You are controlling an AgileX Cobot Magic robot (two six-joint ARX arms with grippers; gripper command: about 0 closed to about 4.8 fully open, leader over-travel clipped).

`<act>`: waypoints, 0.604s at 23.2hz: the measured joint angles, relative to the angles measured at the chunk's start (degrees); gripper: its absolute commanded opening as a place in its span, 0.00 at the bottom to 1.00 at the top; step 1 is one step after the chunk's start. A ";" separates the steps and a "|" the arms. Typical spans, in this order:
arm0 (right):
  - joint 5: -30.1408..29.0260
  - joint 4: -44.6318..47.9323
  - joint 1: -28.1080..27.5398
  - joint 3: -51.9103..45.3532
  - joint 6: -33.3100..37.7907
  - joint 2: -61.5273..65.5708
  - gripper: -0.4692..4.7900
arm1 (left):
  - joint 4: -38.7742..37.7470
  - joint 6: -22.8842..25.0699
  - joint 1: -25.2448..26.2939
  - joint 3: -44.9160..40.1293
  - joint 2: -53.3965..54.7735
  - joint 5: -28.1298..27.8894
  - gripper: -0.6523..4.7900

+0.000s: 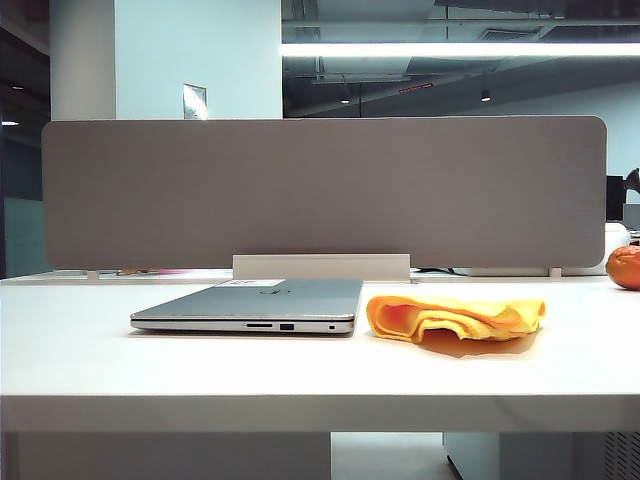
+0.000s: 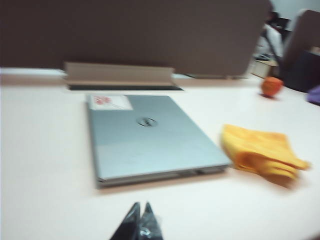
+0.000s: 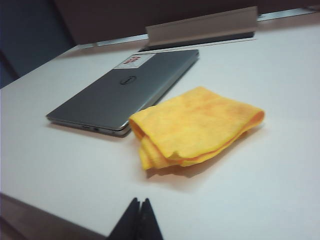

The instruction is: Pick up the yellow rag and put it over the laptop.

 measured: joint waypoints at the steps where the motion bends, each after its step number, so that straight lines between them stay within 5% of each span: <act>1: -0.68 -0.02 0.00 0.04 0.15 0.00 0.09 | -0.35 -0.61 0.00 0.00 0.00 1.22 0.11; 5: -1.31 -1.07 0.00 2.54 1.22 0.00 0.09 | -2.64 -2.71 0.00 0.00 0.00 6.32 0.11; 14: 2.69 -1.05 0.02 10.75 4.22 2.89 0.09 | -4.48 -3.30 0.00 0.00 0.04 6.62 0.11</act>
